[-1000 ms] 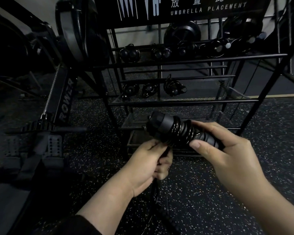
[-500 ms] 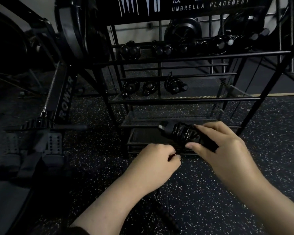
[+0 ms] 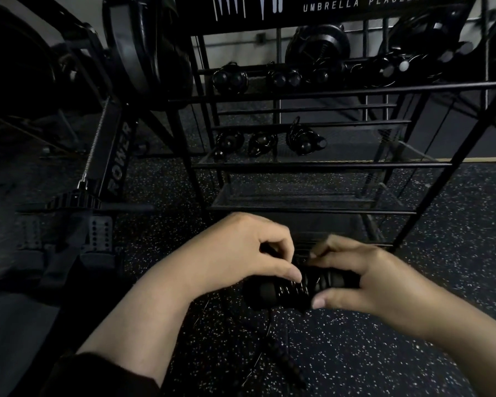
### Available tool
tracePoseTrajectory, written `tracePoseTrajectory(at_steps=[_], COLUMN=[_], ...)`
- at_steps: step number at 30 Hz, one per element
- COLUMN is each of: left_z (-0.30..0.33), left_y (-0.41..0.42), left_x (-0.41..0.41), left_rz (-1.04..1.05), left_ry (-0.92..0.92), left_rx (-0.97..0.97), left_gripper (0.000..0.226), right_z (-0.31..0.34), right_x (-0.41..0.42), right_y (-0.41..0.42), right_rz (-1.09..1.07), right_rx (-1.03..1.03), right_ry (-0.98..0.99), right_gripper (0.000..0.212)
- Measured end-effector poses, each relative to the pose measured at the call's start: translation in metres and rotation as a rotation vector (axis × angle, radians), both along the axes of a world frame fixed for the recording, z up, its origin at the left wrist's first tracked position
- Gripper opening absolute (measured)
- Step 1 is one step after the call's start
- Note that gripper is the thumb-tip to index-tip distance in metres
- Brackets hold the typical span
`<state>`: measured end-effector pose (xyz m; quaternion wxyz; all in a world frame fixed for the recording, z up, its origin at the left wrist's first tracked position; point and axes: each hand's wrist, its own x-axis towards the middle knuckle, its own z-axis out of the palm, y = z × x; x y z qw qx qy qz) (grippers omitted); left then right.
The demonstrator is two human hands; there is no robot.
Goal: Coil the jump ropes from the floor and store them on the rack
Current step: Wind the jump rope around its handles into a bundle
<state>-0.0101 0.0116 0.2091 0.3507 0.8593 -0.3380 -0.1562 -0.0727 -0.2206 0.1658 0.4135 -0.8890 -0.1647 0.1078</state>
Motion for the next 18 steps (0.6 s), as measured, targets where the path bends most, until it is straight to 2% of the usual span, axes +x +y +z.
tracePoseTrajectory(at_steps=[3,6,9,12,14,16,18], left_z=[-0.002,-0.010,-0.022,-0.038,-0.043,-0.044,-0.043], left_y=[0.004,0.006,-0.002,-0.015,-0.024,-0.033,-0.039], left_x=[0.002,0.005,0.008,0.004,-0.007,-0.015,-0.017], left_rz=[0.022,0.043,0.079,0.166,0.281,0.350,0.389], left_ry=[0.145,0.296,0.371,0.547,0.611,0.594,0.548], left_rx=[-0.151,-0.366,-0.431,-0.652,-0.743,-0.741,-0.716], left_gripper=[0.020,0.019,0.034,0.018,0.040,0.044,0.039], right_z=[0.005,0.010,0.011,0.009,0.006,0.003,0.000], right_x=[-0.003,-0.007,-0.010,-0.010,-0.010,-0.008,-0.006], right_y=[0.000,0.001,0.003,0.006,0.011,0.014,0.017], right_rz=[0.026,0.027,0.019,-0.033,-0.092,-0.219,-0.331], right_rx=[0.205,0.370,0.512,0.643,0.755,0.919,0.962], right_ry=[0.046,0.047,0.064,0.074,0.088,0.139,0.149], right_gripper=[0.031,0.035,0.039,0.040,0.035,0.034,0.037])
